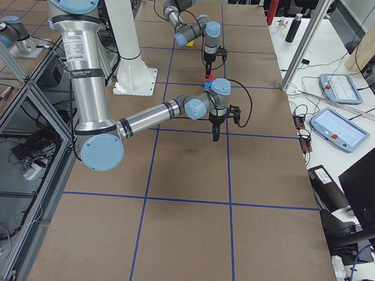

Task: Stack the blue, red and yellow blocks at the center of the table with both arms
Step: 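Carry the red cube with the left gripper above the blue cube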

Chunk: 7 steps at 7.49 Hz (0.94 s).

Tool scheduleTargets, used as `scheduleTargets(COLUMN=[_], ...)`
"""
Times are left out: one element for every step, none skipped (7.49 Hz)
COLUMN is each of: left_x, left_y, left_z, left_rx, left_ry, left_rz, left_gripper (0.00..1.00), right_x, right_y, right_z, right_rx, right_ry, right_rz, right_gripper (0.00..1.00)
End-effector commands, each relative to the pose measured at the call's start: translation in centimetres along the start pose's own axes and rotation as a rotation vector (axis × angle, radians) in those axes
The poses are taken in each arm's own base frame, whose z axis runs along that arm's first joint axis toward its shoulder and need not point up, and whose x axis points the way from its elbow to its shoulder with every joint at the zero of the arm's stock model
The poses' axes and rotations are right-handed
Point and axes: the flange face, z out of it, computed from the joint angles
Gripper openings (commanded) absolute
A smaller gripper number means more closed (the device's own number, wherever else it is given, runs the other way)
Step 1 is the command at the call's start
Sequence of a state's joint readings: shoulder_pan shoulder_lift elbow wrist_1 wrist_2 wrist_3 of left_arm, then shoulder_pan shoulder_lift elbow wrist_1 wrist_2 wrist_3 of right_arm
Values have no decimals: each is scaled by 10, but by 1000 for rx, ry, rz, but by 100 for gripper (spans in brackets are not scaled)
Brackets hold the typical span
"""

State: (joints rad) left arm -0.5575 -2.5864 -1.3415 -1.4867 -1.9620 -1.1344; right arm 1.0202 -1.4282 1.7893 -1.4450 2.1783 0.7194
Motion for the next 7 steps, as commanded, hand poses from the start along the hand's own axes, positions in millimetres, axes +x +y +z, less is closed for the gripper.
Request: scheduleTargets(left_x=[1, 1, 2, 4, 3, 3, 3], left_y=[0, 1, 3, 5, 4, 4, 4], left_z=[0, 1, 3, 6, 7, 8, 8], left_rx=[1, 0, -1, -4, -5, -6, -5], left_ry=[3, 3, 5, 7, 4, 3, 4], left_rz=[12, 14, 16, 18, 16, 15, 17], left_gripper=[0, 0, 0, 0, 0, 0, 0], right_x=[1, 1, 1, 0, 0, 0, 0], right_y=[0, 0, 0, 0, -1, 0, 0], right_z=[1, 1, 2, 2, 2, 2, 2], right_rx=[-1, -1, -2, -2, -2, -1, -1], right_ry=[1, 1, 2, 1, 3, 2, 2], right_rz=[1, 1, 2, 0, 1, 0, 2], right_gripper=[100, 100, 100, 100, 100, 100, 100])
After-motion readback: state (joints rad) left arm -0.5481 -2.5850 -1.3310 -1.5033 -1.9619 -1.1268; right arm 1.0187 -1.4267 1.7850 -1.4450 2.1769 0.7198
